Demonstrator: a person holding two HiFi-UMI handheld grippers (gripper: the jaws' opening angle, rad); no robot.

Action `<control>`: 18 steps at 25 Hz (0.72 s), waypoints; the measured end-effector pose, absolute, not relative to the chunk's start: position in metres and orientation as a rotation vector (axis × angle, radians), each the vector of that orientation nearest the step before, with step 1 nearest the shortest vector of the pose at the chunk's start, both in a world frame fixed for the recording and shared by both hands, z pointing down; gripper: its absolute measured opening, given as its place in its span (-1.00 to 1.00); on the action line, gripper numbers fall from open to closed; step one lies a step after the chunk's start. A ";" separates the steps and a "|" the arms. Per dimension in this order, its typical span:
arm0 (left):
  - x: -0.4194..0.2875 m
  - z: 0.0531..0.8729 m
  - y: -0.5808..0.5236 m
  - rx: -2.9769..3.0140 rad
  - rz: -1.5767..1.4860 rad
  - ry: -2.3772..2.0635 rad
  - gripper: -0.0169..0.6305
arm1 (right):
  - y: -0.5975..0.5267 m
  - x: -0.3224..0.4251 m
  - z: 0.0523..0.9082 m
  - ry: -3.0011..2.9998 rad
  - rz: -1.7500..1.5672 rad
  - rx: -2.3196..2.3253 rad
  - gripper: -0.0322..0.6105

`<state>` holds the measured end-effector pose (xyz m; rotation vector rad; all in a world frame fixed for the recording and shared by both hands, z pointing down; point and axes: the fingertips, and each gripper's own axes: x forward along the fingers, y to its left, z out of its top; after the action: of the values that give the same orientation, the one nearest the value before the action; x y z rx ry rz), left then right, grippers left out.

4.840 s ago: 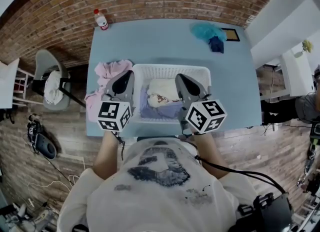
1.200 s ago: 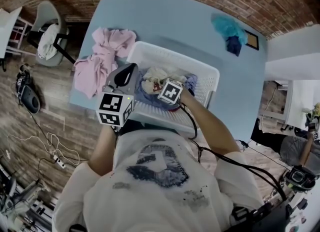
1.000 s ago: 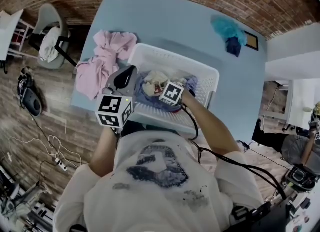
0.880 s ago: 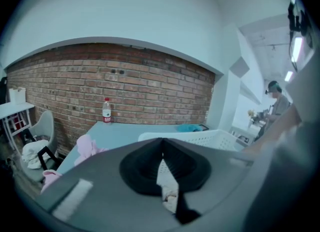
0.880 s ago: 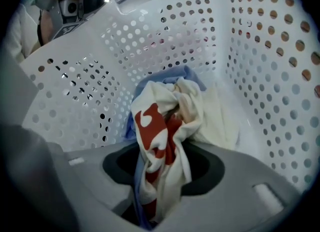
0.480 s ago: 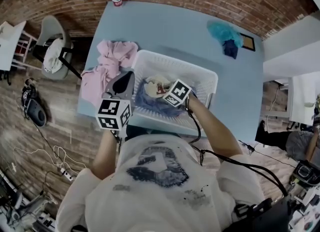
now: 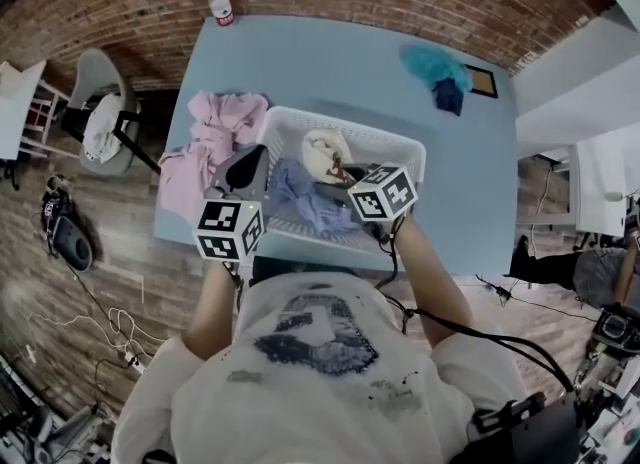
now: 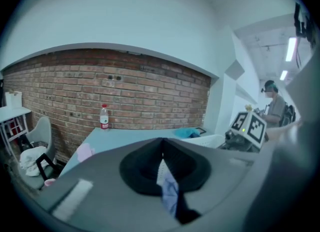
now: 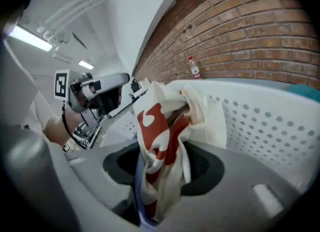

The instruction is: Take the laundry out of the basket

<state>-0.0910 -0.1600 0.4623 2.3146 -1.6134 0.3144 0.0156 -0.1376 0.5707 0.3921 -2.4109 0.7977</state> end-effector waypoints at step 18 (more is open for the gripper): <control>-0.061 0.379 -0.177 2.521 0.261 -1.684 -0.98 | -0.164 0.078 0.381 -2.736 0.459 1.167 -0.29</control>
<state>-0.0612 -0.1771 0.3795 2.5213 -1.6841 0.2615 0.0785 -0.1636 0.3812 1.1671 -2.7360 0.4593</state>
